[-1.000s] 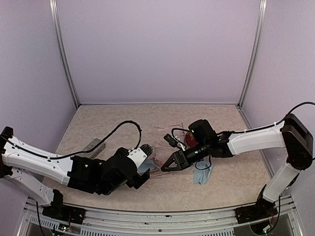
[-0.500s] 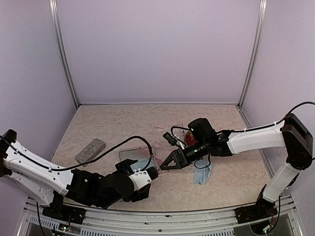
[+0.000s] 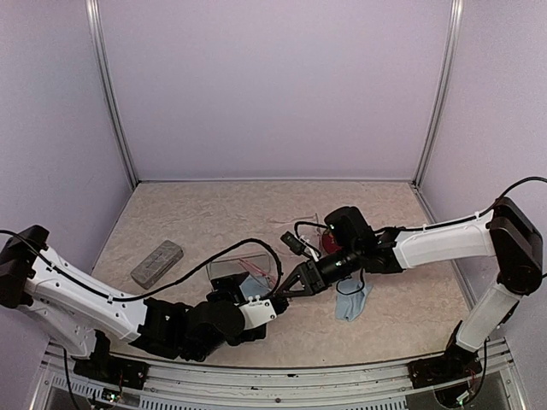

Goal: Organize the sunglasses
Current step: Fold the right temple of the sunglasses on the sunglasses.

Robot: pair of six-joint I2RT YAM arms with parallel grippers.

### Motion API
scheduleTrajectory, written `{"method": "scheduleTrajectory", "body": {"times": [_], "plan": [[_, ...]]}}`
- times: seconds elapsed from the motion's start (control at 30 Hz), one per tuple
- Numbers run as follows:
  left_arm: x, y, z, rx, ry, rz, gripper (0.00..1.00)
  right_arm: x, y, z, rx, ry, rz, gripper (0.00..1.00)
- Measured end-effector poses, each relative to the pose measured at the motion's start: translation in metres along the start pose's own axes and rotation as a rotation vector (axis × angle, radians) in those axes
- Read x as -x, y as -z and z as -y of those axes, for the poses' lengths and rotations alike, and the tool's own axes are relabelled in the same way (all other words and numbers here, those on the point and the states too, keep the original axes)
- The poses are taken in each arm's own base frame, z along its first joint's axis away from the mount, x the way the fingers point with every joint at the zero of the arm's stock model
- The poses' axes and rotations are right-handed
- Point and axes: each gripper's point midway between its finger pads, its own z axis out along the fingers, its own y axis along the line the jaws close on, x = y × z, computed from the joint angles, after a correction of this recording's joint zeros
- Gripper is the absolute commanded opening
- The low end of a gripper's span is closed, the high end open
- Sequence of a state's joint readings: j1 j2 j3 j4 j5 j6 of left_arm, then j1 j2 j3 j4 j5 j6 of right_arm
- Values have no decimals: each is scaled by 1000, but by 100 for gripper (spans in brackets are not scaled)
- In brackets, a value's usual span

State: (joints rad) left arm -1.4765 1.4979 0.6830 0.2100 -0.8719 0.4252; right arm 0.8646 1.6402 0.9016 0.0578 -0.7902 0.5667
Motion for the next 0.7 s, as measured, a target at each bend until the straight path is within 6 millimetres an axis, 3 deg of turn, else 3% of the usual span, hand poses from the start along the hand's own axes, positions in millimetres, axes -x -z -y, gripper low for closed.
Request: {"method": "scheduleTrajectory", "body": {"times": [0.7], "plan": [[-7,-15,-11,0,-79,25,98,-7,-17,-7,29,22,-55,14]]}}
